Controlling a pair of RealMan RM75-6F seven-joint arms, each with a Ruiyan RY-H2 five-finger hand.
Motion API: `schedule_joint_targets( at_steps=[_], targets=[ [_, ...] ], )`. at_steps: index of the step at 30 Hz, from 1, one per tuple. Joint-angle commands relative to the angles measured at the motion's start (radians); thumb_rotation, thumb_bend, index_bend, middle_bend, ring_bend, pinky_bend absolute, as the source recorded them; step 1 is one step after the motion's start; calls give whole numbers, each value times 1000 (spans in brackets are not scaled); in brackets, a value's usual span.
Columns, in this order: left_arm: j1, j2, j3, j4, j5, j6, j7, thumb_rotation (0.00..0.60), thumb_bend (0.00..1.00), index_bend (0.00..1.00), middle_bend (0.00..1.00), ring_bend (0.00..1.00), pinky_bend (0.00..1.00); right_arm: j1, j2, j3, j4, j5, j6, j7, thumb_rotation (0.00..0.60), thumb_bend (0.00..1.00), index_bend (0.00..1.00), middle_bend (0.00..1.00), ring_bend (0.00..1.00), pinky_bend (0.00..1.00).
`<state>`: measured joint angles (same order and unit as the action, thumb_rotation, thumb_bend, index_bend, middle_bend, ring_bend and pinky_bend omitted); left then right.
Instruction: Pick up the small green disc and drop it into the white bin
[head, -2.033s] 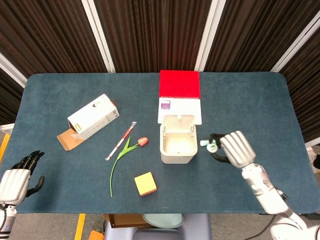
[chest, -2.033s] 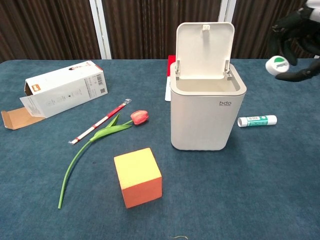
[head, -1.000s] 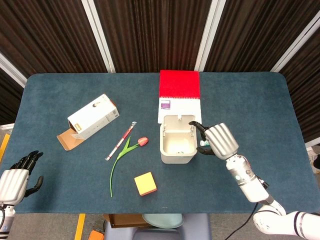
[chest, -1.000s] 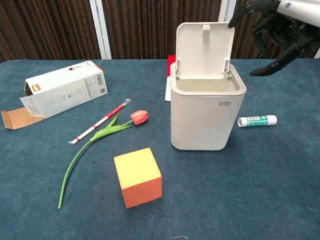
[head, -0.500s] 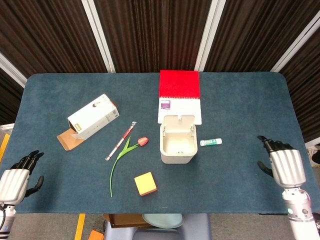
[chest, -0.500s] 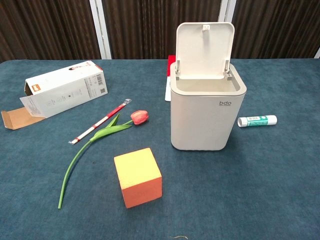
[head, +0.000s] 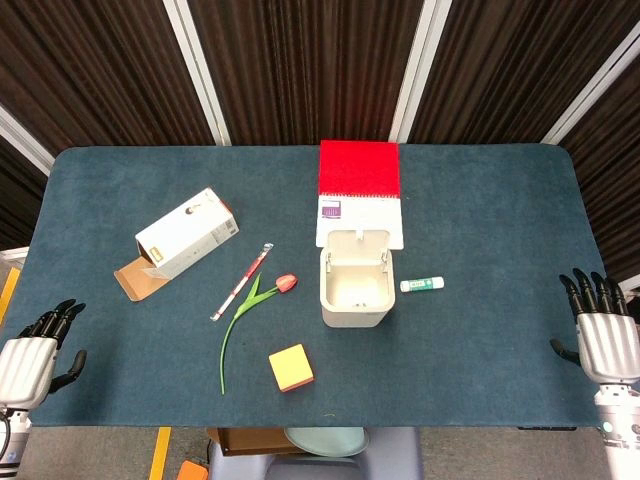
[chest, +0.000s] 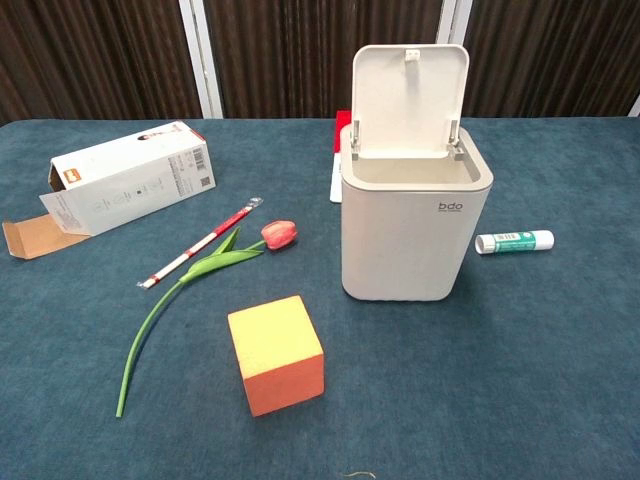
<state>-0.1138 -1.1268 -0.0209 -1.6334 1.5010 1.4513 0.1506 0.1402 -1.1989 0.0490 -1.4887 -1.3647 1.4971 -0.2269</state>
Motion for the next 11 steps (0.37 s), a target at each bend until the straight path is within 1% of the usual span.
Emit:
schedule_joint_targets(
  at_steps=[1, 11],
  targets=[
    [-1, -1, 2, 0, 5, 0, 3, 600, 434, 149, 115, 191, 391, -2, -8, 4, 14, -8, -4, 15, 600, 68, 229, 153, 44, 181],
    [-3, -3, 5, -2, 7, -5, 10, 600, 434, 149, 115, 192, 391, -11, -9, 8, 20, -40, -8, 58, 600, 68, 229, 153, 44, 181]
  ],
)
